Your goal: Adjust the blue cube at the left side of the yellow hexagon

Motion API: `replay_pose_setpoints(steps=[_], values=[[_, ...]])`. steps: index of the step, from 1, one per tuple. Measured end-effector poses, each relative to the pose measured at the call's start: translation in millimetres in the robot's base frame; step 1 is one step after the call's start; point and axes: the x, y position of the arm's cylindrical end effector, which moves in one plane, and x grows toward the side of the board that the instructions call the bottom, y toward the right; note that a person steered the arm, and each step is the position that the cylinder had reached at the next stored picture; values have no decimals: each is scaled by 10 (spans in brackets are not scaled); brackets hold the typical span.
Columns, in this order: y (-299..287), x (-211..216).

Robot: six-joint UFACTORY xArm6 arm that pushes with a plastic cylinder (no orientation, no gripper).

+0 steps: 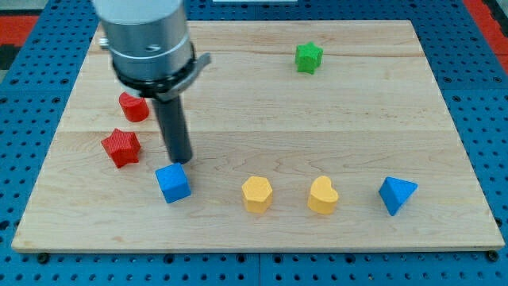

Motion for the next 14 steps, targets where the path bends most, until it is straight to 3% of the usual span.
replay_pose_setpoints(steps=[1, 3, 5, 6, 8, 12, 14], values=[[-413, 190], [60, 497], [-404, 873], [25, 1161], [641, 1116], [763, 1111], [658, 908]])
